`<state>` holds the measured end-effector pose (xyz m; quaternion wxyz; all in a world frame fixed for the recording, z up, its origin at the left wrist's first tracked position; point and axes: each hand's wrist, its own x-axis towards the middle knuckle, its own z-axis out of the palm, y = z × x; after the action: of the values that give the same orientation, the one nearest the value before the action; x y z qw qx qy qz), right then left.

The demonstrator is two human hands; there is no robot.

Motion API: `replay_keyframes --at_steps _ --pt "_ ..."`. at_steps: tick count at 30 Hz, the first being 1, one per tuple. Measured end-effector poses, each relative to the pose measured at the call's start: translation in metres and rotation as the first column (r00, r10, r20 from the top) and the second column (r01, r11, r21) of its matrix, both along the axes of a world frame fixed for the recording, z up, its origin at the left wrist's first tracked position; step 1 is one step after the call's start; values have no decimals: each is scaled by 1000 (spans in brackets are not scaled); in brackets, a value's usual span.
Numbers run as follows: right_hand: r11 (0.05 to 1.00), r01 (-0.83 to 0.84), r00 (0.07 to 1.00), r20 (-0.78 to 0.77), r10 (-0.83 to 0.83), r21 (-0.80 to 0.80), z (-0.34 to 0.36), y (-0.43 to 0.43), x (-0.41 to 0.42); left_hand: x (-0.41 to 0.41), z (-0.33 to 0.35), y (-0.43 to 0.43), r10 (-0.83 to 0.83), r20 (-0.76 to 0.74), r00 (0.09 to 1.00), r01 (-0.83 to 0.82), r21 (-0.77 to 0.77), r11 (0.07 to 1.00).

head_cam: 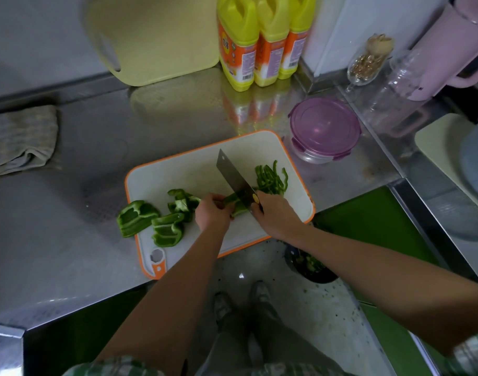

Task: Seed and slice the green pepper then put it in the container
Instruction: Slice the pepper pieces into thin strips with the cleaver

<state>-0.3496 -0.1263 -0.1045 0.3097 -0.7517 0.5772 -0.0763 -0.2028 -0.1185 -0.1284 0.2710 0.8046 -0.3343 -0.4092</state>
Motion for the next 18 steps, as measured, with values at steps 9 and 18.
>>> replay_keyframes --at_steps 9,18 --pt "997 -14 996 -85 8 -73 -9 3 3 3 -2 4 -5 -123 992 -3 -61 998" --pt "996 52 999 5 -52 -77 5 -14 -12 -6 0 -3 15 -106 994 -16 -10 1000"
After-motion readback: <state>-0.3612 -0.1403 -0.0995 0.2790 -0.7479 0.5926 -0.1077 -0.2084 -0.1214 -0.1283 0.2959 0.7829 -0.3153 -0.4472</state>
